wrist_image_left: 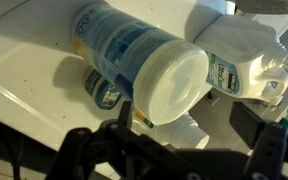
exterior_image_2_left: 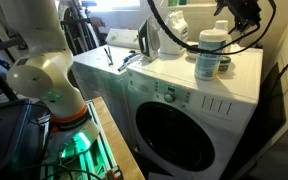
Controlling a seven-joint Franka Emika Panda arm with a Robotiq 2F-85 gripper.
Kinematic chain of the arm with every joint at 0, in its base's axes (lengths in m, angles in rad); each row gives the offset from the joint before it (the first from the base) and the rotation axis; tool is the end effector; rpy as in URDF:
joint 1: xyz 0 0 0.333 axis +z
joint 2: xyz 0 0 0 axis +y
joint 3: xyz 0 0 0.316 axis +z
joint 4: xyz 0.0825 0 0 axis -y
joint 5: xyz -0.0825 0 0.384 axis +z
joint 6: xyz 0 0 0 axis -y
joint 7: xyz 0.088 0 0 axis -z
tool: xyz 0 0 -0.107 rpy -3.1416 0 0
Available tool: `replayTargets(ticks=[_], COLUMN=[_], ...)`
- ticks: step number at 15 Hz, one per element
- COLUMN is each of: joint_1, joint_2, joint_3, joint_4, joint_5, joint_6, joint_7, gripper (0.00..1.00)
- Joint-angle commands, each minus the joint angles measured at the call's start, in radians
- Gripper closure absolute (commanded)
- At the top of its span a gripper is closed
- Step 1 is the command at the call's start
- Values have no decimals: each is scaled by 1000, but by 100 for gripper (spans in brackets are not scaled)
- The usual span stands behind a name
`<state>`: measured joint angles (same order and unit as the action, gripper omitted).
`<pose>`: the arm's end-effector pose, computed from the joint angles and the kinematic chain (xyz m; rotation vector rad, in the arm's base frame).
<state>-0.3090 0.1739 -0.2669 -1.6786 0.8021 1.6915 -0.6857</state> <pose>0.5499 -0.2625 0.5111 -2.4267 0.0672 -0.4088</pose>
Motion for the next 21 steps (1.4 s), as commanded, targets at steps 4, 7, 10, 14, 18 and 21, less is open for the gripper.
replayTargets(ticks=[4,7,10,14,18,21], joint_1=[-36,-39,-42,-44,-39,-25], joint_2=[89,100,101,99,98,100], joint_3=[32,38,39,42,49,64], joint_4=[38,49,61,87,115,142], joint_5=[127,158,171,193,215,218], joint_6=[-90,-107,-127,-174,-216,-242], joint_7=[-61,-95,-121,-126,-128,-135], gripper=[0,0,0,0,0,0])
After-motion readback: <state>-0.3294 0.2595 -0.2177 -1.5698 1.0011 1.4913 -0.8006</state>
